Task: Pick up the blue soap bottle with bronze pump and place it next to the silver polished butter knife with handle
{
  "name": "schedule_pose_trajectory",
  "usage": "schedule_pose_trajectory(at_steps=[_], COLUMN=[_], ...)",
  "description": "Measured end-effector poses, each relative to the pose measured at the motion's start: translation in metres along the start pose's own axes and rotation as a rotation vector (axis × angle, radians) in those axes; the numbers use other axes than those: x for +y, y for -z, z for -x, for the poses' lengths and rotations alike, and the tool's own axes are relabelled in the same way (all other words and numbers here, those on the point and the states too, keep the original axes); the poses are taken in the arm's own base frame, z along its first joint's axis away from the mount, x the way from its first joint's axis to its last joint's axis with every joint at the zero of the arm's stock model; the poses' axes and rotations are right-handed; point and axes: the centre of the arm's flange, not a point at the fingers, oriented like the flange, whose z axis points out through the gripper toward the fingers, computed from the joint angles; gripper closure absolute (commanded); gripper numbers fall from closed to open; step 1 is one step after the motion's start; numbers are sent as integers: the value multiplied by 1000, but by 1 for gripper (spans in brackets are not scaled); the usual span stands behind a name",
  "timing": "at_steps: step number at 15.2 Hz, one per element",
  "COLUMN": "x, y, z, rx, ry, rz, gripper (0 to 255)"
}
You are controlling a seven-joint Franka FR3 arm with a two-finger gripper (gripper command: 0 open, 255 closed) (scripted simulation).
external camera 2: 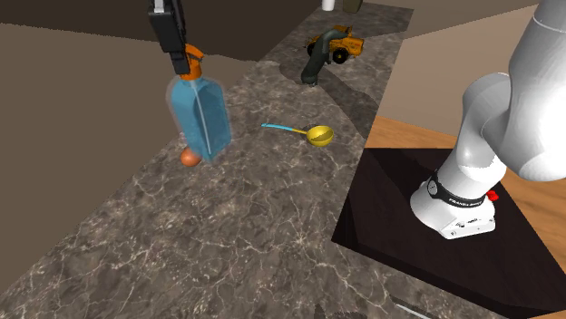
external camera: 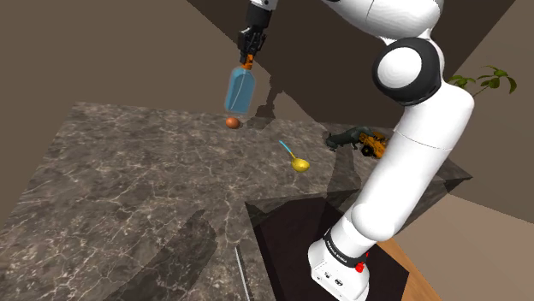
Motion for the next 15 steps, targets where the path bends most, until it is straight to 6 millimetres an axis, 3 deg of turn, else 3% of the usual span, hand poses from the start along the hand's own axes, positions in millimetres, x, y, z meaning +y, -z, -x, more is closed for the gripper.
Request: schedule_pose_trajectory(at_steps=[15], x=[-1], y=[80], z=[-2], rx=[0], ry=[0], rz=[0], gripper=[255])
